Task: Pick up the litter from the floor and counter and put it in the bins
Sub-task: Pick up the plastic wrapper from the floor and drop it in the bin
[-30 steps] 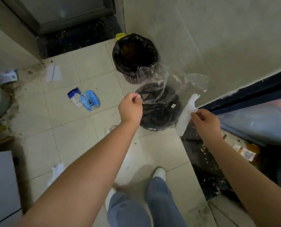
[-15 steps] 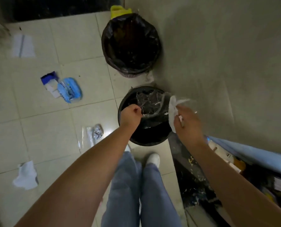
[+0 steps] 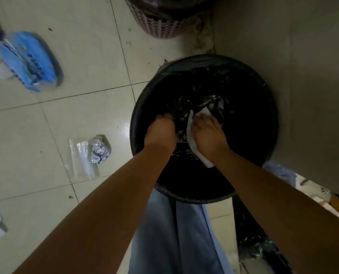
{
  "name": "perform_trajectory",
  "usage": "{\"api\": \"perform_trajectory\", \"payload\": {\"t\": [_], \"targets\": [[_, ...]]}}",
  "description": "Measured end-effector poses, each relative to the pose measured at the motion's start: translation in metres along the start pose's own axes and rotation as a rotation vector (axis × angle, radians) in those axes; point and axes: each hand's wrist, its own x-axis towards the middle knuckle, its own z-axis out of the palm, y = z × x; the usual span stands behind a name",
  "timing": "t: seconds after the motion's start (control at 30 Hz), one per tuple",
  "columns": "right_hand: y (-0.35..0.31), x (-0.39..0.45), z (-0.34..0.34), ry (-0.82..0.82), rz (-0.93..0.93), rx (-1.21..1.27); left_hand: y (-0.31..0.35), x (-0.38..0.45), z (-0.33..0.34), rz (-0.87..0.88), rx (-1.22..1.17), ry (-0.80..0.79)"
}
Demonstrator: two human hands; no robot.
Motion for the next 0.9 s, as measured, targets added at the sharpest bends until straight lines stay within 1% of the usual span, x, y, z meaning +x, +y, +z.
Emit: {"api": "perform_trajectory", "payload": {"t": [0.03,0.07,0.13,0.2,0.23,0.33,0.43,0.53,0.6,0.73,0.9], "targets": [[0.003,0.01,0.012,0.011,0.01,-0.057,-0.001,0.005,0.004,0.028,0.068,0.007],[0.004,0.018,0.018,-0.061,0.011,-0.038,-0.005,0.01,0.008,0.077,0.149,0.012],[0.008,0.03,0.035,-0.076,0.013,-0.066,-0.011,0.014,0.014,0.157,0.314,0.015],[0.008,0.031,0.036,-0.121,0.069,-0.052,-0.013,0.014,0.017,0.188,0.411,-0.004],[0.006,0.029,0.035,-0.109,0.09,-0.039,-0.013,0.012,0.018,0.2,0.437,-0.003],[0.0,0.011,0.019,0.02,0.06,0.044,-0.009,0.001,0.011,0.226,0.435,0.011],[-0.005,-0.028,-0.015,0.048,0.002,0.054,-0.004,-0.025,-0.001,0.217,0.376,0.051],[-0.012,-0.073,-0.05,0.073,-0.033,0.05,-0.002,-0.07,-0.015,0.228,0.332,0.111],[-0.018,-0.104,-0.074,0.128,-0.064,0.021,-0.006,-0.104,-0.025,0.191,0.3,0.159],[-0.046,-0.164,-0.115,0.214,-0.129,-0.078,-0.03,-0.175,-0.04,0.002,0.246,0.268],[-0.106,-0.231,-0.143,0.201,-0.287,-0.229,-0.07,-0.277,-0.038,-0.225,0.094,0.376]]}}
